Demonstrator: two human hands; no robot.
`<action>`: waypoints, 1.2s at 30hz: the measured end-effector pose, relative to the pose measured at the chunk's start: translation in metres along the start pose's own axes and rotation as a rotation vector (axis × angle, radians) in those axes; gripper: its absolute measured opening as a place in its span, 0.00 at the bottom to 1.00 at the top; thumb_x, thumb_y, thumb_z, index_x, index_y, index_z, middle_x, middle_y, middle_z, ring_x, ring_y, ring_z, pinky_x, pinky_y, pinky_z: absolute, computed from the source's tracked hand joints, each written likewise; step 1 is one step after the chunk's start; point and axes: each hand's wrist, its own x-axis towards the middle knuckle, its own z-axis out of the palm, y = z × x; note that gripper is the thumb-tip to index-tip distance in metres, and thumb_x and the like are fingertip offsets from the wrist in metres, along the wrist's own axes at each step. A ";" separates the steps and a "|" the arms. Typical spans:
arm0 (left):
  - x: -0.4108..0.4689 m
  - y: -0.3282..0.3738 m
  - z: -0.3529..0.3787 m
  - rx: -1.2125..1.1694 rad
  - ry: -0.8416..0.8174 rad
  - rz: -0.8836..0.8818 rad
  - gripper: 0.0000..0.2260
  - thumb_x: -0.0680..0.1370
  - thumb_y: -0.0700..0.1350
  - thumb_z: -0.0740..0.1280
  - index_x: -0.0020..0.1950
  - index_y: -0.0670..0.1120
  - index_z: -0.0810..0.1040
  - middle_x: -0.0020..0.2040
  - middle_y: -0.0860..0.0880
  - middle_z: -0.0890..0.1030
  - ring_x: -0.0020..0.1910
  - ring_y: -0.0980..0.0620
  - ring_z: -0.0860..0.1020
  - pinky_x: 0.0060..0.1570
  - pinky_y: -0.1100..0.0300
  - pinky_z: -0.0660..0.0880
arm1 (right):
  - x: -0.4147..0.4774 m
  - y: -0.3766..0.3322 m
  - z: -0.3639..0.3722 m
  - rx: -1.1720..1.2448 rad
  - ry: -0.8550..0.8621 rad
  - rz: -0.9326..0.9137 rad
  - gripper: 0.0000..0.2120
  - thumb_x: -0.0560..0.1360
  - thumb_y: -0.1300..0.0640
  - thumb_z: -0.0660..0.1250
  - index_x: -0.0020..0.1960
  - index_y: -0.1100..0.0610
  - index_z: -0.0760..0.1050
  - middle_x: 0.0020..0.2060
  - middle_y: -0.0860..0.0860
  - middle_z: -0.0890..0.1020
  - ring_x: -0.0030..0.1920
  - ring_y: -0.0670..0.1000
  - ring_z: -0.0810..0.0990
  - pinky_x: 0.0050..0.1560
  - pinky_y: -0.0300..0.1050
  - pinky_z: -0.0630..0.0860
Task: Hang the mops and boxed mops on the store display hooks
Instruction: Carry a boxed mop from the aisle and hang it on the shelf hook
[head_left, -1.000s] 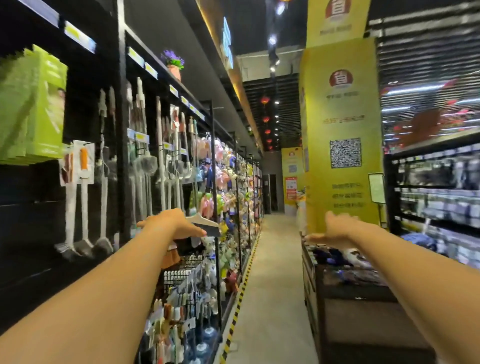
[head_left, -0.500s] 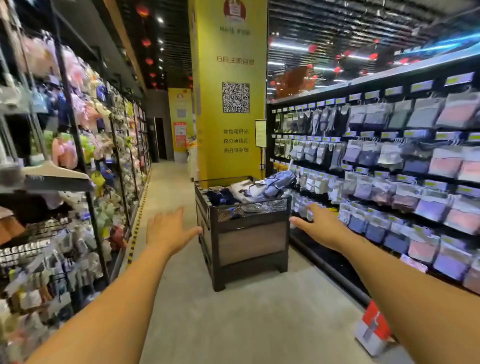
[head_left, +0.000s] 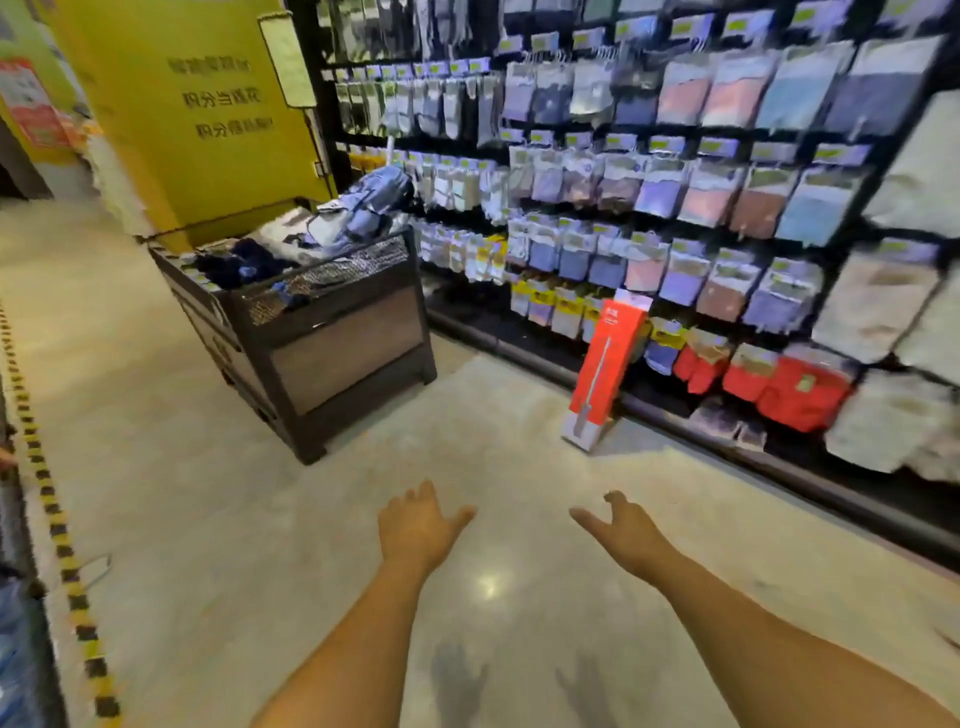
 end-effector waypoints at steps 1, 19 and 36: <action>0.002 0.011 0.021 0.006 -0.066 0.022 0.40 0.75 0.71 0.56 0.78 0.45 0.58 0.73 0.42 0.69 0.70 0.40 0.69 0.68 0.47 0.67 | -0.002 0.019 0.012 0.014 -0.030 0.050 0.40 0.76 0.35 0.61 0.76 0.61 0.57 0.72 0.61 0.68 0.69 0.61 0.70 0.65 0.51 0.69; 0.148 0.154 0.151 0.336 -0.427 0.070 0.41 0.75 0.72 0.52 0.79 0.46 0.54 0.77 0.45 0.64 0.74 0.43 0.64 0.73 0.49 0.61 | 0.180 0.168 0.015 0.373 -0.234 0.421 0.50 0.69 0.26 0.60 0.78 0.59 0.54 0.69 0.60 0.70 0.67 0.59 0.71 0.66 0.54 0.71; 0.309 0.311 0.173 0.212 -0.435 0.200 0.37 0.77 0.68 0.55 0.78 0.45 0.59 0.74 0.44 0.68 0.74 0.42 0.64 0.72 0.48 0.63 | 0.352 0.187 -0.108 0.182 -0.171 0.477 0.42 0.75 0.30 0.57 0.76 0.59 0.56 0.68 0.61 0.69 0.68 0.61 0.69 0.65 0.57 0.71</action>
